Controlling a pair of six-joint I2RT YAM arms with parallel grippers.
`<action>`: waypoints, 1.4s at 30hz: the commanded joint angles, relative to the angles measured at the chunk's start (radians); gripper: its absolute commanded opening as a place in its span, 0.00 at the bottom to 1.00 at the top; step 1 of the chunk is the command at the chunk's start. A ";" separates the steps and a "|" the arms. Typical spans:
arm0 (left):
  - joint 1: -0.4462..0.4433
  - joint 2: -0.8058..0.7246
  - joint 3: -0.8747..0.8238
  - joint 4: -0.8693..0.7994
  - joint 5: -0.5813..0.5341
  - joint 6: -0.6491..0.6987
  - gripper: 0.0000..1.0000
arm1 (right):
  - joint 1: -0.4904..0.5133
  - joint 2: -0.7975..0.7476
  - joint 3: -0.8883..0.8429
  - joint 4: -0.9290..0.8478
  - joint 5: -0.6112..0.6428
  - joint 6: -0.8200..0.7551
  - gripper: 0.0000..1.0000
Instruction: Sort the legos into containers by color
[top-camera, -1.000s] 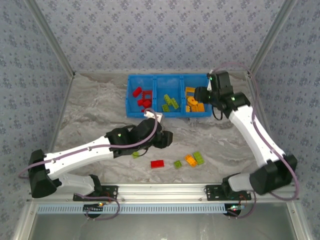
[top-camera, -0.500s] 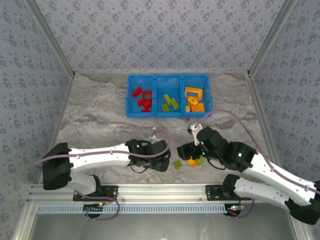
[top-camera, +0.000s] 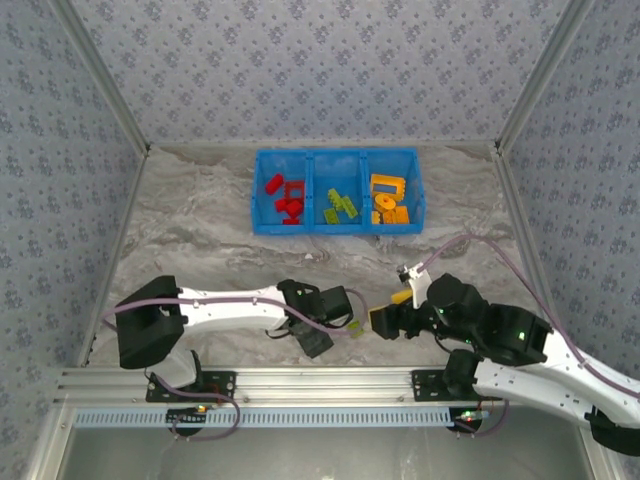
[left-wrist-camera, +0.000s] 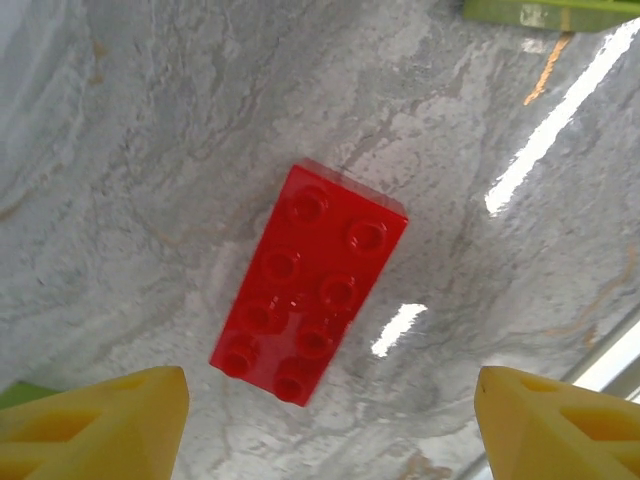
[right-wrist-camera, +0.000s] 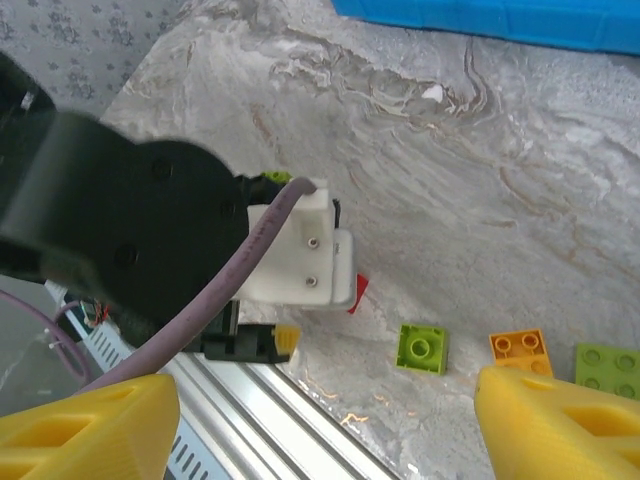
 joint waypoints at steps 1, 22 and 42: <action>0.030 0.037 0.032 0.015 0.017 0.154 0.76 | 0.010 -0.046 -0.008 -0.049 -0.029 0.064 0.80; 0.073 0.184 0.068 0.044 0.065 0.162 0.31 | -0.001 -0.061 -0.034 -0.037 0.002 0.104 0.79; 0.543 -0.060 0.276 -0.017 -0.011 -0.071 0.27 | -0.219 0.272 0.116 0.310 -0.032 -0.021 0.78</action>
